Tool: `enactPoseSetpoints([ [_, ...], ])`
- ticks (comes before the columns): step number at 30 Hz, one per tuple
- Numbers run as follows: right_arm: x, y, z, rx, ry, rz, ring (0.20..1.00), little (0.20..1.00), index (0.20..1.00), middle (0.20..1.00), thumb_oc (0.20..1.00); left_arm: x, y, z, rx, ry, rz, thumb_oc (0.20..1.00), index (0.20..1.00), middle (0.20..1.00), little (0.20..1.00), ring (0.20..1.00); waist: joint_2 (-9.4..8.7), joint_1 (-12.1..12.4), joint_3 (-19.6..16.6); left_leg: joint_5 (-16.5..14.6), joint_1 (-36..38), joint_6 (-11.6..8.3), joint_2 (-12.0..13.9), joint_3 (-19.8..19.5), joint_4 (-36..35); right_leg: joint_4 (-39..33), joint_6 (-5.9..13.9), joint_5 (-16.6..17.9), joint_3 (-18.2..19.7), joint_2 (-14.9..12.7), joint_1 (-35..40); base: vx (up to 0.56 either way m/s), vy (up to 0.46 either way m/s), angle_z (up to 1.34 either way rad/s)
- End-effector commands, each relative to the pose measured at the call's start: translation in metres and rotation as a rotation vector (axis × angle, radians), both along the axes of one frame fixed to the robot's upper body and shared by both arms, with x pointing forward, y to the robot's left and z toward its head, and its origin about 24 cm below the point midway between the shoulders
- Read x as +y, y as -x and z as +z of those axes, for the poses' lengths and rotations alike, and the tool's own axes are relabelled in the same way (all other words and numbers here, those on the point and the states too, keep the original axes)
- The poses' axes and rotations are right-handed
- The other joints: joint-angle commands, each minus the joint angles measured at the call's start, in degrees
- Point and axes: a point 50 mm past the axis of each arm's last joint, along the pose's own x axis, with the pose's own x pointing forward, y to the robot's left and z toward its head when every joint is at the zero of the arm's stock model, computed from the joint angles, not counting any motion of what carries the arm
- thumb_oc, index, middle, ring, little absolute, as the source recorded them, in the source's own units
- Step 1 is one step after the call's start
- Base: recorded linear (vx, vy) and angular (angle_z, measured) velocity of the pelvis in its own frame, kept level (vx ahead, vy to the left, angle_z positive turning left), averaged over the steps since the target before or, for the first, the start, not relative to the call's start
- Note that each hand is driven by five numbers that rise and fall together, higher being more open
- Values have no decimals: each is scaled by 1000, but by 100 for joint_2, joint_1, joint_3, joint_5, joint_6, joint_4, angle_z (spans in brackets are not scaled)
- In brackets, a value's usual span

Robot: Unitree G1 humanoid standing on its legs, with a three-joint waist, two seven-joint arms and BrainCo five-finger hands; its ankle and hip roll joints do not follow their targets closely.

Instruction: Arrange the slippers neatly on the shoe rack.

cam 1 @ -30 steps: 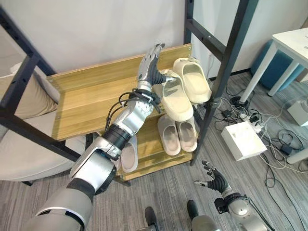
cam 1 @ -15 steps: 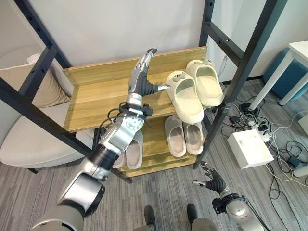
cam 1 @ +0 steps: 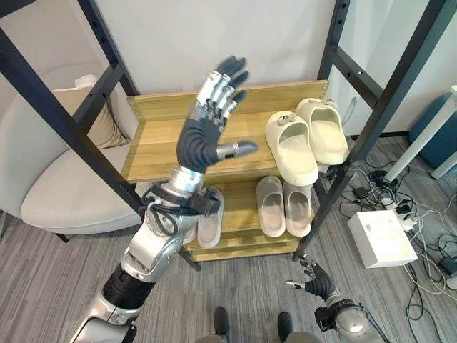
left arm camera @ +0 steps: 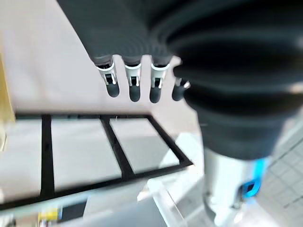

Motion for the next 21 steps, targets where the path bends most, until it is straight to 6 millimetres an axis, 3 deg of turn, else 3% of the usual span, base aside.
enactPoseSetpoints([
  [1,9,-14,12,-70,-58,18,1000,1000,1000,1000,1000,-16,3,9,-34,-45,-212,1000,1000,1000,1000,1000,-16,35,-27,-743,499,-113,-26,-34,3,102,255,-645,-196,-81,144,0,0,0],
  [2,9,-14,12,-66,-59,24,1000,1000,1000,1000,1000,-21,4,7,-20,-57,-252,1000,1000,1000,1000,1000,-15,31,-33,-746,506,-112,-28,-29,3,101,256,-641,-197,-82,146,10,31,0],
  [3,11,-12,11,-57,-57,55,1000,1000,1000,1000,1000,-38,8,-4,38,-108,-387,1000,1000,1000,1000,1000,-21,-9,-49,-759,525,-106,-30,-5,3,95,271,-630,-177,-82,135,10,34,0],
  [5,12,-13,11,-54,-54,73,1000,1000,1000,1000,1000,-52,5,-21,97,-184,-419,1000,1000,1000,1000,1000,-24,-67,-47,-775,551,-94,-27,16,3,105,273,-627,-138,-86,127,8,19,0],
  [10,11,-15,10,-48,-44,79,1000,1000,1000,1000,1000,-65,-3,-38,137,-267,-411,1000,1000,1000,1000,1000,-21,-140,-39,-797,582,-80,-28,52,3,113,281,-624,-90,-91,122,15,11,-4],
  [15,11,-18,12,-61,-43,67,1000,1000,1000,1000,1000,-69,-19,-54,156,-316,-259,1000,1000,1000,1000,1000,-22,-214,-29,-828,643,-62,-43,86,3,121,272,-638,-43,-98,148,24,10,-6],
  [19,11,-18,12,-68,-49,50,1000,1000,1000,1000,1000,-66,-26,-53,133,-325,-174,1000,1000,1000,1000,1000,-36,-212,-33,-828,650,-59,-41,74,3,119,265,-649,-61,-102,166,0,0,0],
  [21,13,-19,11,-71,-53,30,1000,1000,1000,1000,1000,-57,-38,-49,90,-340,5,1000,1000,1000,1000,1000,-55,-180,-31,-822,644,-52,-43,45,3,106,258,-650,-80,-102,183,0,0,0],
])
